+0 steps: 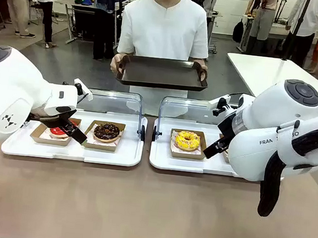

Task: Provide the desired donut to the person.
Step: Pick up and lift the Paper togo box containing the Donut pointed at by the person.

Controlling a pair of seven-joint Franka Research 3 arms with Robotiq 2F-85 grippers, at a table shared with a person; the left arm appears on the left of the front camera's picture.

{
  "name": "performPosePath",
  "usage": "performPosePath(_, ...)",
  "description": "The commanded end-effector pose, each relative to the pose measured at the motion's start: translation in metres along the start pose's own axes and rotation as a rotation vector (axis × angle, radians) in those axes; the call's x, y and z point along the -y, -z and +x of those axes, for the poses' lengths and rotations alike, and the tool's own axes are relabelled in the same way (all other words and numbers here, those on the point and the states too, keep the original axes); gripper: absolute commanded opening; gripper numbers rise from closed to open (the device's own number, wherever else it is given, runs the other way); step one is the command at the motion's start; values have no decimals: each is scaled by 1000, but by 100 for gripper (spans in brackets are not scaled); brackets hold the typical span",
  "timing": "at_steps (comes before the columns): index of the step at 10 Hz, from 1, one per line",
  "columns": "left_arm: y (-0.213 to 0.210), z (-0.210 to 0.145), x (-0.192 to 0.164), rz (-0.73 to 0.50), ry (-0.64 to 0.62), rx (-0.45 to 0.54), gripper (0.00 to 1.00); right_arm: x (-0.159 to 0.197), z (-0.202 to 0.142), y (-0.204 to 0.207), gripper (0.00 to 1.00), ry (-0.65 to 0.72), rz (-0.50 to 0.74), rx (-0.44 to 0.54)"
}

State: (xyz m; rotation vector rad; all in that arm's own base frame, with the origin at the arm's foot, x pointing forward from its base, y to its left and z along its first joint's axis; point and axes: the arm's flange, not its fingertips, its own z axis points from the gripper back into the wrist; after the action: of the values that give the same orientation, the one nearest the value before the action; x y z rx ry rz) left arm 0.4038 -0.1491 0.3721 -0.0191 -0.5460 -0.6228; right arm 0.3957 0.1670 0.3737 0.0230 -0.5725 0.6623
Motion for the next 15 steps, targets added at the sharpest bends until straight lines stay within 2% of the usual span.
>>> performPosePath(1, 0, 0, 0, 0, 0, 0, 100, 0, 0, 0, 100, 0, 0, 0)
performPosePath(15, 0, 0, 0, 0, 0, 0, 100, 0, 0, 0, 100, 0, 0, 0)
